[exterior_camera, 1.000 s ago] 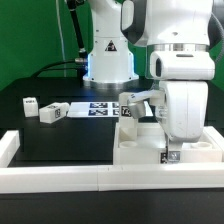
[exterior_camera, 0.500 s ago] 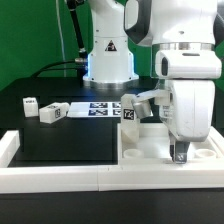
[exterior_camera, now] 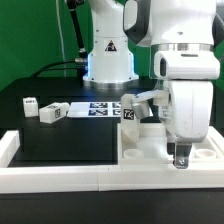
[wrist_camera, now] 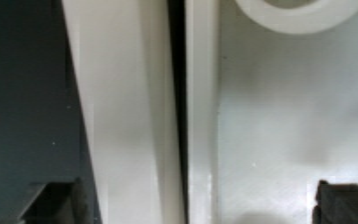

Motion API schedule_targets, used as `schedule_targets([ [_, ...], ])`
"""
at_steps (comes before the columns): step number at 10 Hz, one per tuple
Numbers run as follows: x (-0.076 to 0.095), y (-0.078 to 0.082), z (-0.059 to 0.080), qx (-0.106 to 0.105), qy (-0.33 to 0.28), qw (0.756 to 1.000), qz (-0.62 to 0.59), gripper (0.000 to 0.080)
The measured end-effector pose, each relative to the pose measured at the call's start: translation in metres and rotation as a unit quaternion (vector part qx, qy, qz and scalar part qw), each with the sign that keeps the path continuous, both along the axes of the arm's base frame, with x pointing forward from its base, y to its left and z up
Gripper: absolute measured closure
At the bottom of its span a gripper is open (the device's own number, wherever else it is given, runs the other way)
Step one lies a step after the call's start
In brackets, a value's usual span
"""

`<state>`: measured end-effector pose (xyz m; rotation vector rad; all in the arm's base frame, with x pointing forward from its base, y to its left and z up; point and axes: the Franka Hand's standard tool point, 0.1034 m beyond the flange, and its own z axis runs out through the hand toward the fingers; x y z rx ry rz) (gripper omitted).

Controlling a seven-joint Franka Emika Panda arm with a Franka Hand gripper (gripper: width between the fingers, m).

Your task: Assemble square table

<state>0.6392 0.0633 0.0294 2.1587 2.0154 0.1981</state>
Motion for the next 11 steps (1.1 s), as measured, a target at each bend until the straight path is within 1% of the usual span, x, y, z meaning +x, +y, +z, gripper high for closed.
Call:
schedule_targets([
  [4,0.0,-0.001,0.0,0.0,0.0,1.0,-0.001,0.015],
  [5,0.0,-0.004,0.003,-0.001,-0.001,1.0,-0.004,0.015],
  [6,-0.003,-0.013,0.019,-0.004,-0.002,1.0,-0.01,0.015],
  [7,-0.011,-0.032,0.047,-0.012,0.009,1.0,-0.025,0.015],
  [8,-0.013,-0.052,0.078,-0.021,0.023,0.999,-0.043,0.015],
  [9,-0.011,-0.069,0.102,-0.027,0.032,0.997,-0.063,0.015],
  [10,-0.007,-0.082,0.128,-0.026,0.022,0.996,-0.085,0.015],
  [11,-0.003,-0.089,0.137,-0.019,0.012,0.992,-0.124,0.015],
])
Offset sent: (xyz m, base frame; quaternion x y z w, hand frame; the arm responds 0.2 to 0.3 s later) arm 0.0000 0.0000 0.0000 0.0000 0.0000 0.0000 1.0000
